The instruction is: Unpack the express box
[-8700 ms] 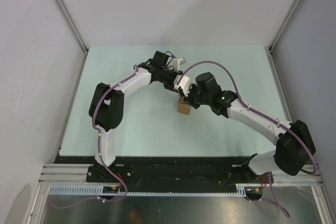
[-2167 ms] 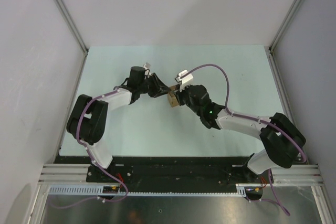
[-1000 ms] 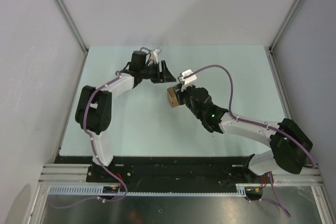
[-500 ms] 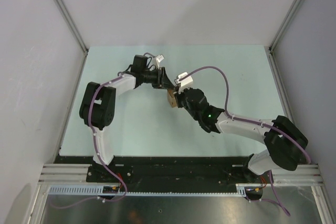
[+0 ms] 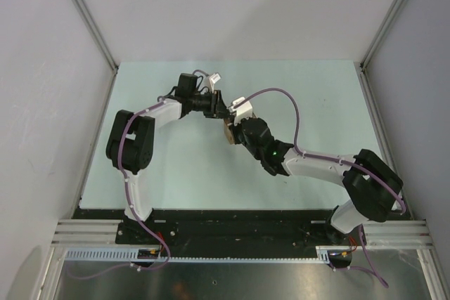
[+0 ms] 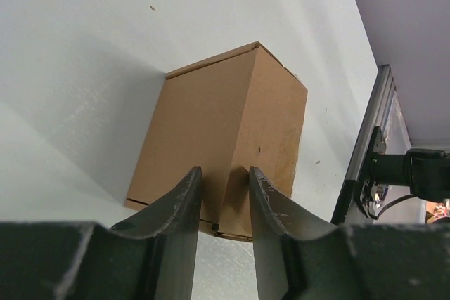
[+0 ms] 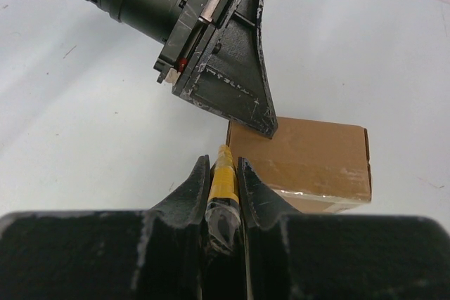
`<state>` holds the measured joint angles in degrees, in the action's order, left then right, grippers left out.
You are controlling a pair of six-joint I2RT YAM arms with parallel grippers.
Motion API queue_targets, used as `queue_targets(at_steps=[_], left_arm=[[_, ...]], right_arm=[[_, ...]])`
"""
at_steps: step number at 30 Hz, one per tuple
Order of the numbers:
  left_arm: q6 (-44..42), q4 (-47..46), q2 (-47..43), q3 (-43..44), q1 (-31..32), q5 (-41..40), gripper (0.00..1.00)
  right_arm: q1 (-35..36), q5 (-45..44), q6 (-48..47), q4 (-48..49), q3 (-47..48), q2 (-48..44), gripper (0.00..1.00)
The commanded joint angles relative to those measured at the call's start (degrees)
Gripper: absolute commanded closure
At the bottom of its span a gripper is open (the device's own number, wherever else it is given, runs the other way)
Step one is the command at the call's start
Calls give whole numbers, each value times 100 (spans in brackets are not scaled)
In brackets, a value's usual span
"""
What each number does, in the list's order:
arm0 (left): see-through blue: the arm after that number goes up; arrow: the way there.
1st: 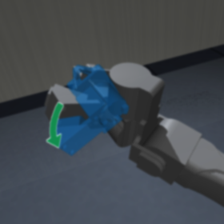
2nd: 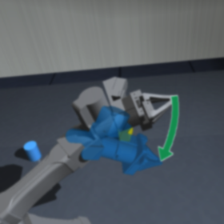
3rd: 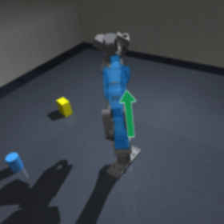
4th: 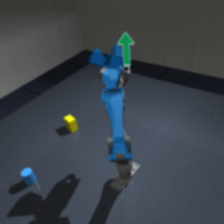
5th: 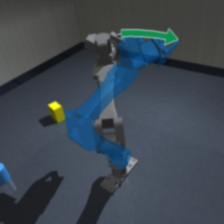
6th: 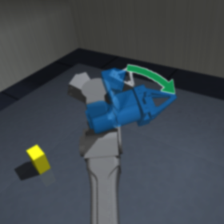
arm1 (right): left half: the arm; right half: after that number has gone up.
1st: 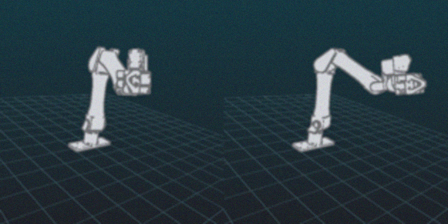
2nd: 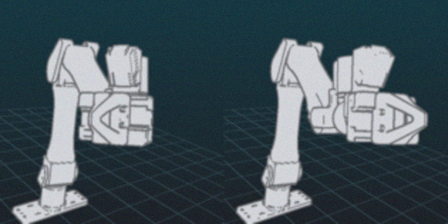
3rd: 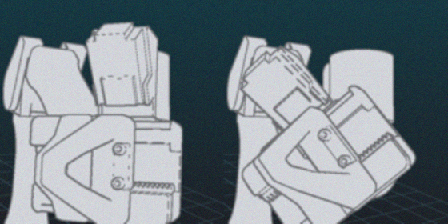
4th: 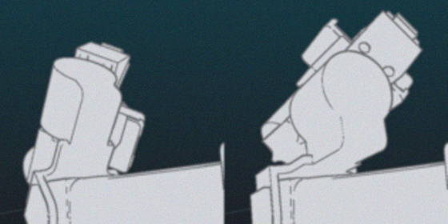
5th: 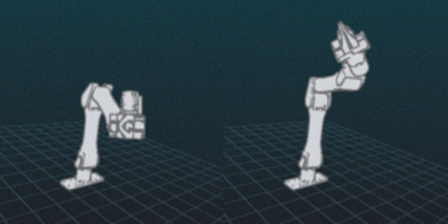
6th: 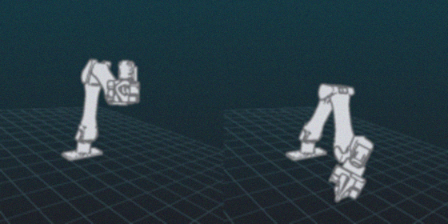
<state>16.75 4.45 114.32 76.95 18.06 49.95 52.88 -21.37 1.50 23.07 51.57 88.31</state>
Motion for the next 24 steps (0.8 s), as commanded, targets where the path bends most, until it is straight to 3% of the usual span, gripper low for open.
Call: queue_targets(at_steps=[1,24], left_arm=[[-489,478,11,-40,-22,-293,64],[-603,601,187,-4,-22,-390,64]], right_arm=[[38,-105,-79,400,248,98,100],[99,-412,-343,435,257,327,100]])
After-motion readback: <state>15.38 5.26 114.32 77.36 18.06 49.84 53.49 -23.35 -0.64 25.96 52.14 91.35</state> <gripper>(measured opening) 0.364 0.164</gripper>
